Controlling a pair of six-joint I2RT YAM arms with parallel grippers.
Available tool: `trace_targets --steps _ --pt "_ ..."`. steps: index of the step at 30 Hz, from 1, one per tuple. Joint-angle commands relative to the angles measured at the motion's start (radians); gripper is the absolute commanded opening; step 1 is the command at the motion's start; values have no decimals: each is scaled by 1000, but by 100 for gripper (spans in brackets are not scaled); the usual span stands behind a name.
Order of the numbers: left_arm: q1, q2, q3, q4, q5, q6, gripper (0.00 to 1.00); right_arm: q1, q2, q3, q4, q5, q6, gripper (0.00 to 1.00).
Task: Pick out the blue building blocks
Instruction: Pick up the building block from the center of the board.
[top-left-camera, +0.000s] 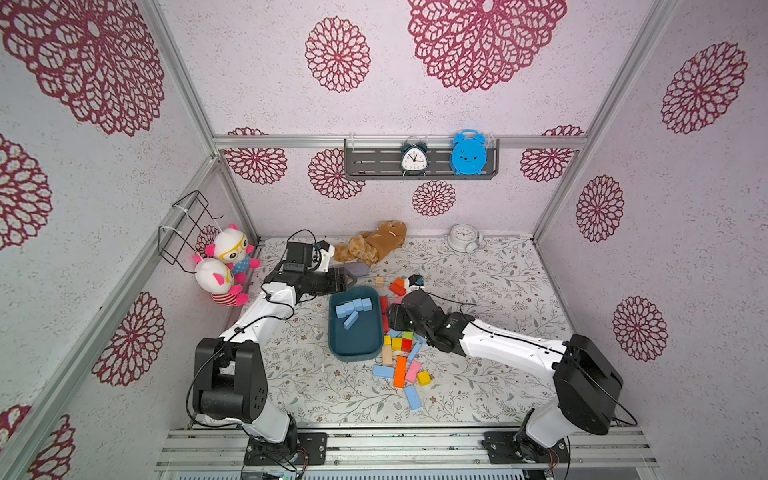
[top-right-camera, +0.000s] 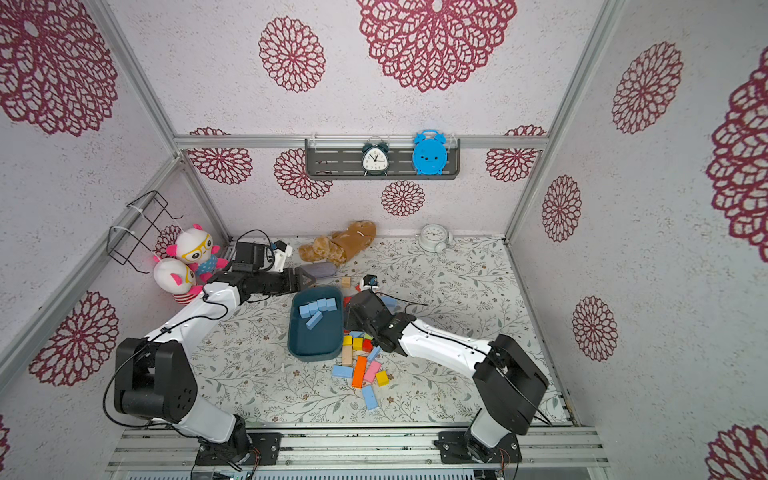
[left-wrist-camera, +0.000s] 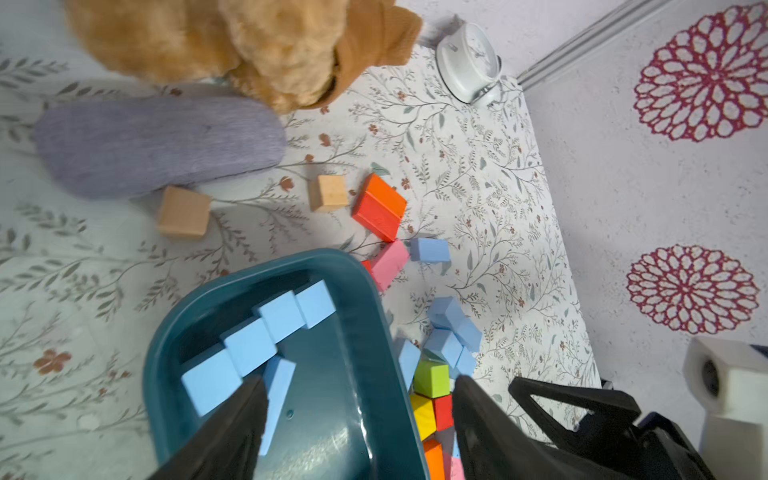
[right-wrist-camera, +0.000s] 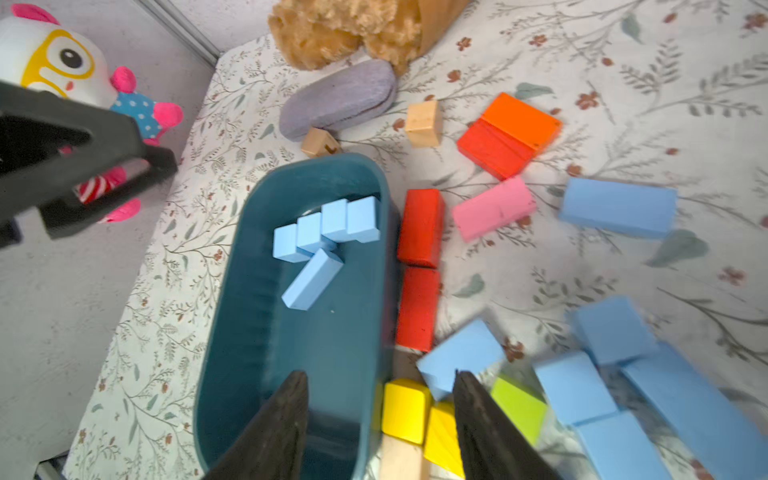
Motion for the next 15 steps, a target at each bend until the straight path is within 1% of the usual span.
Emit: trace_targets --steps 1,8,11,12,15 --pt "-68 66 75 -96 -42 116 74 -19 -96 -72 42 67 34 59" --pt "-211 260 301 -173 -55 179 74 -30 -207 -208 29 102 83 59" --pt "-264 348 412 -220 -69 227 74 -33 -250 -249 3 126 101 59" --pt "-280 397 451 -236 -76 248 74 -33 -264 -265 -3 135 109 59" --pt "-325 471 552 -288 -98 317 74 -33 -311 -323 -1 157 144 59"
